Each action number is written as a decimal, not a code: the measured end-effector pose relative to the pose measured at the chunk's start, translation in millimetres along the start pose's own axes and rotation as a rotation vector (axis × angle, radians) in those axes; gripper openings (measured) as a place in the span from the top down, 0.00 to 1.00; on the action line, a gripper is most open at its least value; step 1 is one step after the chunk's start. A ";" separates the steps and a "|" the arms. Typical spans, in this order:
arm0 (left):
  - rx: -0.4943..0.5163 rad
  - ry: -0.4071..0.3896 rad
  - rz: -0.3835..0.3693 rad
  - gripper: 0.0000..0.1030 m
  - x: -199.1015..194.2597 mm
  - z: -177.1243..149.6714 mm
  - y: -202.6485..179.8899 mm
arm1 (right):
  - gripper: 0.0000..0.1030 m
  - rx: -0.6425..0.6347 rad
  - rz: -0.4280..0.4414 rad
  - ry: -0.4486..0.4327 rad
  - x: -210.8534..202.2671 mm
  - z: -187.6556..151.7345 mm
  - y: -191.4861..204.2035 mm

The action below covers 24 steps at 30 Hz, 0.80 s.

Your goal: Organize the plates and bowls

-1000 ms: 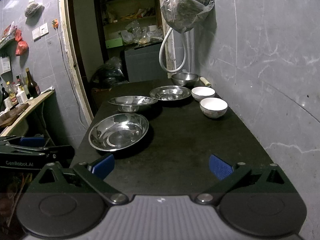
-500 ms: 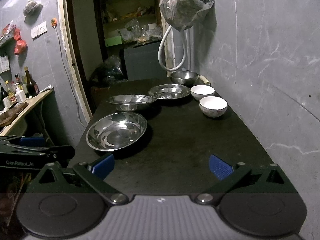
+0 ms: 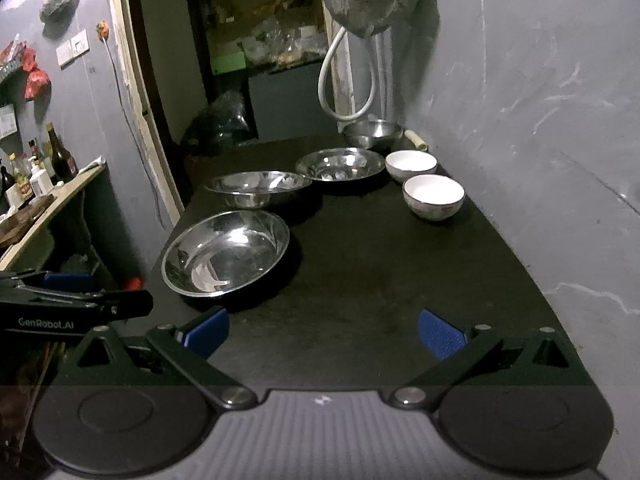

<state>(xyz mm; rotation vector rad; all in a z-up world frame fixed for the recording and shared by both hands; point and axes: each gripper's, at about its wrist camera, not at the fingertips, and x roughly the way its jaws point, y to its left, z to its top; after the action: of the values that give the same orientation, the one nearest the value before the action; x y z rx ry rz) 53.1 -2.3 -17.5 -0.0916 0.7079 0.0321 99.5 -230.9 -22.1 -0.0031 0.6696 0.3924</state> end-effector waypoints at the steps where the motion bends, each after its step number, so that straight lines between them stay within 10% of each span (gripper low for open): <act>1: -0.005 0.007 0.005 0.01 2.5 2.2 0.3 | 0.00 -0.002 0.000 0.010 3.7 2.0 -0.3; 24: -0.091 0.033 0.169 0.01 67.9 91.8 12.8 | 0.00 -0.051 -0.009 0.148 95.8 89.7 -21.5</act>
<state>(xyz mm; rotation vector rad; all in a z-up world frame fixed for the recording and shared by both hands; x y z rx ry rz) 163.4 19.1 6.8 -0.1191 0.7462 0.2248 229.7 -205.5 -12.1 -0.0841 0.8052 0.4034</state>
